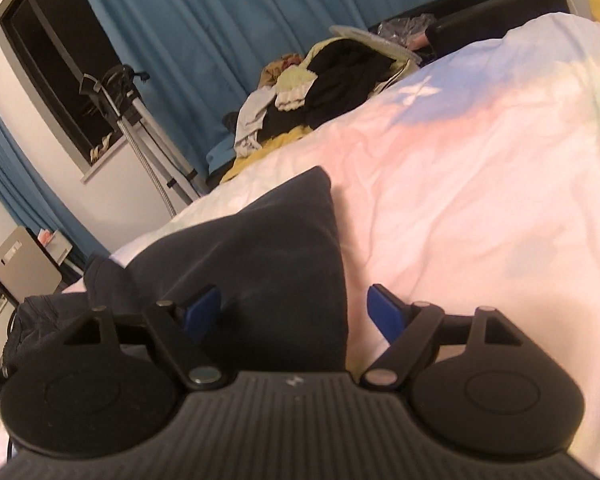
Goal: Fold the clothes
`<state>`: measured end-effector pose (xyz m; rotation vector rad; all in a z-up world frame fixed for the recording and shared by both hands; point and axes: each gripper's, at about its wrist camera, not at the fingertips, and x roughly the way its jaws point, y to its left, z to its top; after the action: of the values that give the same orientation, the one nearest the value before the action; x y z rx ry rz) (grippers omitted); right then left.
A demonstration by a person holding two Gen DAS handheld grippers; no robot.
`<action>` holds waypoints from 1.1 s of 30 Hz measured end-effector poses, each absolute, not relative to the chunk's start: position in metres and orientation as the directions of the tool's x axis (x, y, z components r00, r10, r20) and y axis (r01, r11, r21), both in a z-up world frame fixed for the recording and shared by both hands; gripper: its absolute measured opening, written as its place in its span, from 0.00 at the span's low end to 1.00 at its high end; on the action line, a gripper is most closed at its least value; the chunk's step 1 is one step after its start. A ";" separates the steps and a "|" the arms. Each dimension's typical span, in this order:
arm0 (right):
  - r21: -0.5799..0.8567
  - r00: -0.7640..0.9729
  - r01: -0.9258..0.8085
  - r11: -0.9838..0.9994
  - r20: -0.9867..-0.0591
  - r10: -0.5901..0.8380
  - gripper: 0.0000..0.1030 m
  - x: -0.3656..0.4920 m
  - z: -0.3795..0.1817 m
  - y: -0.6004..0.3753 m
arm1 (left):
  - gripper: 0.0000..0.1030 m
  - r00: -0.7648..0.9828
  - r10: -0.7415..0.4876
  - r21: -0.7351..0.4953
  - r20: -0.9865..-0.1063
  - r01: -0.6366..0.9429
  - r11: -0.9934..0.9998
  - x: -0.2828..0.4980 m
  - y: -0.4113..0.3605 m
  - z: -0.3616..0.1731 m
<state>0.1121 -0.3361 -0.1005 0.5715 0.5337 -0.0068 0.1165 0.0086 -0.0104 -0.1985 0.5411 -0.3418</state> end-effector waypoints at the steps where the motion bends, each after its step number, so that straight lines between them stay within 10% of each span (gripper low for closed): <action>1: 0.519 0.869 0.155 0.840 -0.477 0.135 0.79 0.110 -0.100 -0.337 | 0.23 0.796 -0.359 -0.257 -0.486 0.263 0.930 0.116 0.008 -0.016; 33: 0.767 0.841 0.089 0.636 -0.400 0.364 0.87 0.113 -0.120 -0.341 | 0.28 0.787 -0.324 -0.237 -0.525 0.230 0.944 0.126 0.004 -0.037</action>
<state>0.1131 -0.3405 -0.1204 0.8788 0.5667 0.1675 0.1259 0.0039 -0.0372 -0.1639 0.5941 -0.3002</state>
